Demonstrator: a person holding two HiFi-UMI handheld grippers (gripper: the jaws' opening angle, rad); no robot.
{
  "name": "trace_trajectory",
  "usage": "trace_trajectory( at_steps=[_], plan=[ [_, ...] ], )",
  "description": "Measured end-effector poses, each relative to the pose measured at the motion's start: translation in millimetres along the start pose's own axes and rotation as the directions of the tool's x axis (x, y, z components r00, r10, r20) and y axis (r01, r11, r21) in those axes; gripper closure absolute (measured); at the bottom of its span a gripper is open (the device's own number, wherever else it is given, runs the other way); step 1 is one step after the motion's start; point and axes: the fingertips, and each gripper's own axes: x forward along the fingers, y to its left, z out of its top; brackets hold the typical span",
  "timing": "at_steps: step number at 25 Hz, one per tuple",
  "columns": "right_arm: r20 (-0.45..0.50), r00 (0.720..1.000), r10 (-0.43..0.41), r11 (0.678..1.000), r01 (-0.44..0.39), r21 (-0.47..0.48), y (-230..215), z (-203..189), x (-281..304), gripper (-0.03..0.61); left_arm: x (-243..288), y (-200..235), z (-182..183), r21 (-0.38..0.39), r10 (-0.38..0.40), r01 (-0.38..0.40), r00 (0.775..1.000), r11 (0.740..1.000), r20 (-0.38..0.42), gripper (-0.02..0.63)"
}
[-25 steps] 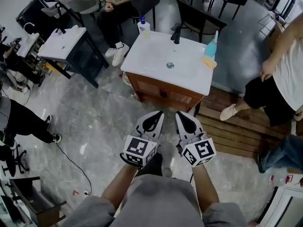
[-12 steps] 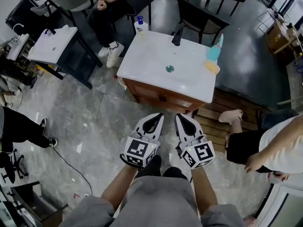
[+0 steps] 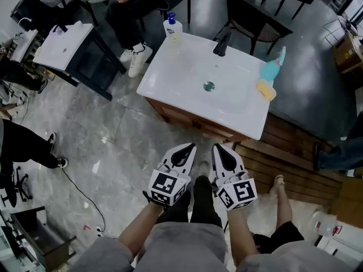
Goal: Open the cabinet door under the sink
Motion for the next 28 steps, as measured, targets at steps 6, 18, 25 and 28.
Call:
trace_trajectory(
  at_steps=[6,18,25,28],
  plan=[
    [-0.048,0.997,0.052,0.998,-0.051,0.037,-42,-36,33,0.569,50,22,-31,-0.033,0.048,-0.048,0.999,0.998,-0.016,0.606],
    [-0.129,0.988,0.09,0.993,-0.08,0.082,-81,-141,99,0.568,108,79,-117,-0.065,0.109,-0.111,0.993,0.992,-0.034,0.606],
    [-0.139,0.987,0.077,0.993,-0.064,0.097,-90,-166,110,0.569,116,92,-147,-0.079,0.094,-0.098,0.994,0.992,-0.049,0.606],
    [-0.142,0.987,0.069,0.993,-0.055,0.105,-94,-173,114,0.569,117,98,-153,-0.091,0.104,-0.108,0.993,0.99,-0.051,0.606]
  ],
)
